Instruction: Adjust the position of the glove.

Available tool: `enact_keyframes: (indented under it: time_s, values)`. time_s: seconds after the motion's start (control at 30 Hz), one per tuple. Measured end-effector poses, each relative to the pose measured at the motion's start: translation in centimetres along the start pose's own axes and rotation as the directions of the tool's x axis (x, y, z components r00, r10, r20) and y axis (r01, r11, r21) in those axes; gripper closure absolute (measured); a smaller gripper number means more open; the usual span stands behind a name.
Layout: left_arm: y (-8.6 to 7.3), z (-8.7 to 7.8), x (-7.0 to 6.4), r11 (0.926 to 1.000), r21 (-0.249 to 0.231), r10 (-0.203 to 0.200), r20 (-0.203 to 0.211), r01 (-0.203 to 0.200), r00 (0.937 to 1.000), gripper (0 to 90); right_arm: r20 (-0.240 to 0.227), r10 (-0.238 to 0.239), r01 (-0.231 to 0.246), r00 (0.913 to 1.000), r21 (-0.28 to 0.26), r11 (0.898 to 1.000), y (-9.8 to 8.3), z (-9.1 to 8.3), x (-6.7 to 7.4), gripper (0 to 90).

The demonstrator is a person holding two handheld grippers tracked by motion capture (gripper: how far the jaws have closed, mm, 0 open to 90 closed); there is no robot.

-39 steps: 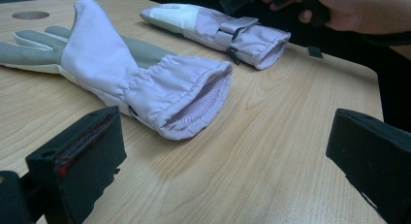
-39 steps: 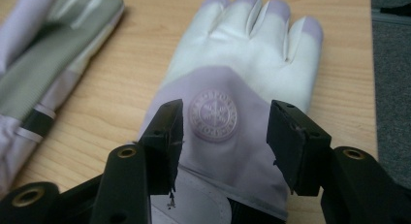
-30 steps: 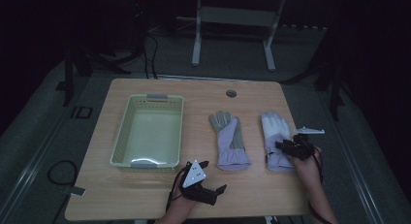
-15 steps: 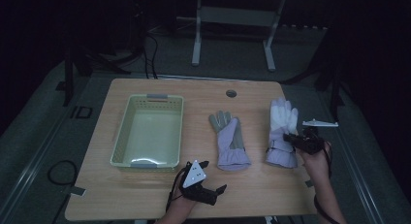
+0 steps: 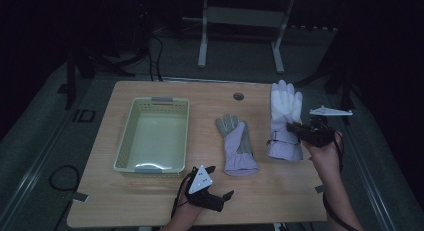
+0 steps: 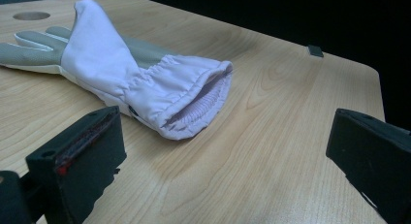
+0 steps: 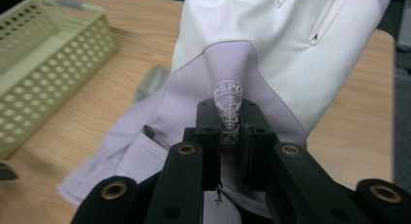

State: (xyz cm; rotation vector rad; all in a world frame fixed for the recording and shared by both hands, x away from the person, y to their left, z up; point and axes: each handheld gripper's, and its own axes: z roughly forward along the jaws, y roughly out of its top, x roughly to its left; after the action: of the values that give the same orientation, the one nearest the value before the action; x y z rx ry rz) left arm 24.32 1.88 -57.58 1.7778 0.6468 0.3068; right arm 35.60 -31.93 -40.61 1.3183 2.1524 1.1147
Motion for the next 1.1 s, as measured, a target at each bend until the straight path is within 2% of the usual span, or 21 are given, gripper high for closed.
enact_keyframes:
  time_s: [0.17,0.4,0.6,0.67,0.77,0.9,1.1]
  values:
    - [0.0,0.0,0.0,1.0000,-0.001,0.001,-0.002,-0.001,1.0000,0.6,-0.046,-0.035,0.034,0.9984,-0.021,0.999,0.9,0.9,2.6,80.8]
    - [0.0,0.0,0.0,1.0000,-0.001,0.000,-0.001,0.000,1.0000,0.6,-0.110,-0.045,0.048,0.9929,0.021,0.999,1.2,3.5,5.9,80.7]
    - [0.0,0.0,-0.1,1.0000,-0.001,0.002,0.000,-0.002,1.0000,0.6,-0.141,-0.060,0.067,0.9882,0.048,0.997,0.8,5.5,8.4,80.6]
    - [0.0,0.0,-0.1,1.0000,-0.002,0.002,0.000,-0.002,1.0000,0.6,-0.156,-0.059,0.066,0.9861,0.043,0.997,0.4,5.9,8.8,80.5]
    - [0.0,0.0,-0.1,1.0000,0.001,0.006,0.000,-0.006,1.0000,0.6,-0.147,-0.057,0.066,0.9875,0.061,0.996,-0.2,6.6,9.3,80.6]
    - [0.0,0.0,-0.1,1.0000,0.001,0.007,0.001,-0.007,1.0000,0.6,-0.142,-0.025,0.040,0.9895,0.100,0.994,-1.2,7.6,9.3,80.5]
    - [0.0,0.0,-0.1,1.0000,0.001,0.007,0.002,-0.007,1.0000,0.6,-0.112,-0.025,0.041,0.9934,0.138,0.990,-2.1,9.3,8.9,80.1]
